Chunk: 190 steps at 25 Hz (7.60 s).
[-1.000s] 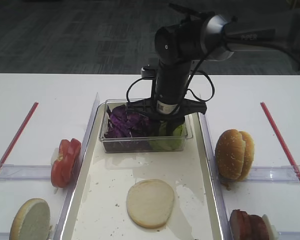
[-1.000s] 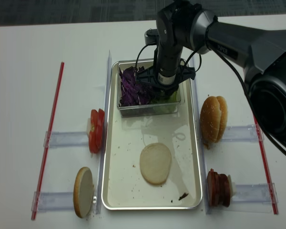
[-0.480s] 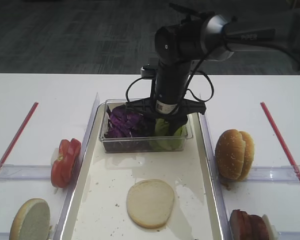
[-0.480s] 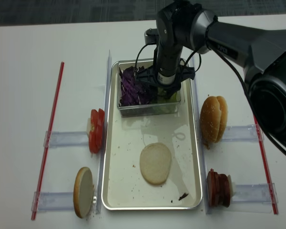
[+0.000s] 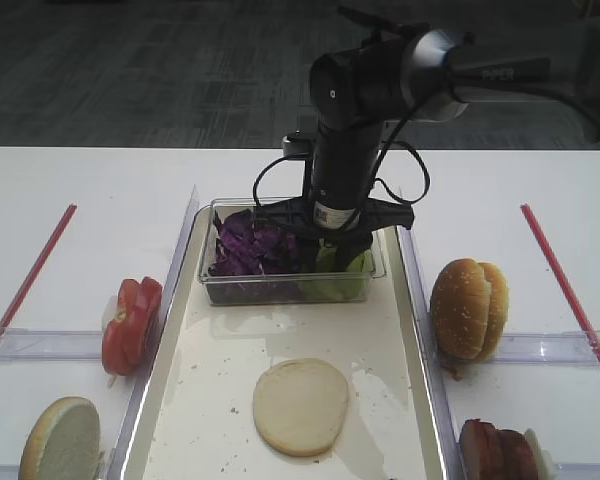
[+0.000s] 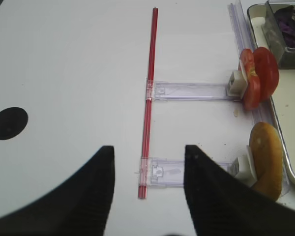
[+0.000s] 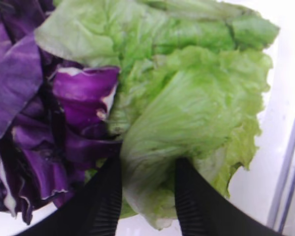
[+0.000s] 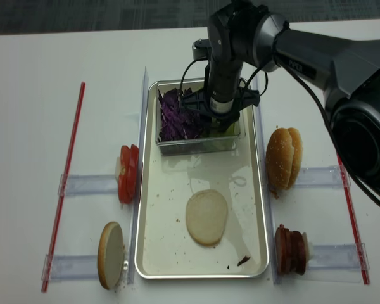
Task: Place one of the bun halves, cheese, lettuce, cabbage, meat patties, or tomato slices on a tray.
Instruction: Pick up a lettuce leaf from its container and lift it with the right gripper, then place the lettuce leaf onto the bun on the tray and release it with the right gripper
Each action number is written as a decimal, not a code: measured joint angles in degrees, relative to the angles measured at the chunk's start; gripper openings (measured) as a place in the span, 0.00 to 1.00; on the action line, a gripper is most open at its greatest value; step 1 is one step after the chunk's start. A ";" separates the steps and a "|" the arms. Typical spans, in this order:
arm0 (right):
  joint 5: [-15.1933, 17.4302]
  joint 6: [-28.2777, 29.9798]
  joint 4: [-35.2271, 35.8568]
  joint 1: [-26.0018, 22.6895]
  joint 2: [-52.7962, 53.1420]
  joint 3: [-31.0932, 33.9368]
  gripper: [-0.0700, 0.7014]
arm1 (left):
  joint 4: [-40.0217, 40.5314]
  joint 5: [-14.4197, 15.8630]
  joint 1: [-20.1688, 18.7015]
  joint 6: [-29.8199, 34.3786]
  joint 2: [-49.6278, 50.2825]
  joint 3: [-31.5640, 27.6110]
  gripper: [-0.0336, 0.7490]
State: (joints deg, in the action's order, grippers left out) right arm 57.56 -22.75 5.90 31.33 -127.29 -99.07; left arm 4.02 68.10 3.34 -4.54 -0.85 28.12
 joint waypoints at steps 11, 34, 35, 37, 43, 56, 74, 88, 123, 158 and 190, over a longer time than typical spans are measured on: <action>0.35 0.00 -0.36 0.00 -0.59 0.00 0.34 | 0.00 0.00 0.00 0.00 0.00 0.00 0.43; 0.35 1.09 -0.30 0.00 -0.70 0.00 0.15 | 0.00 0.00 0.00 0.00 0.00 0.00 0.43; 0.35 1.20 -0.30 0.00 -0.70 0.00 0.14 | 0.00 0.00 0.00 0.00 0.00 0.00 0.43; 0.45 1.29 -0.30 0.00 -0.70 0.00 0.14 | 0.00 0.00 0.00 0.00 0.00 0.00 0.43; 0.59 1.42 -0.30 0.00 -0.46 0.00 0.14 | 0.00 0.00 0.00 0.00 0.00 0.00 0.43; 7.45 1.42 -0.77 0.00 1.40 -7.12 0.14 | 0.00 0.00 0.00 0.00 0.00 0.00 0.43; 12.53 0.94 -3.45 2.17 3.76 -11.28 0.14 | 0.00 0.00 0.00 0.00 0.00 0.00 0.43; 13.13 0.12 -4.30 2.26 7.25 -11.38 0.14 | 0.00 0.00 0.00 0.00 0.00 0.00 0.43; 13.47 -7.61 -5.90 10.29 12.11 -11.22 0.14 | 0.00 0.00 0.00 0.00 -0.12 0.00 0.43; 13.22 -18.95 -9.85 22.86 22.41 7.61 0.14 | 0.00 0.00 0.00 0.00 -0.12 0.00 0.43; 10.25 -16.70 -8.80 21.38 17.25 13.76 0.14 | 0.00 0.00 0.00 0.00 -0.14 0.00 0.43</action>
State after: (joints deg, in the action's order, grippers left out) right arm 67.81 -39.46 -2.90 52.70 -110.04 -85.32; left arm 4.02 68.10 3.34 -4.54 -0.99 28.12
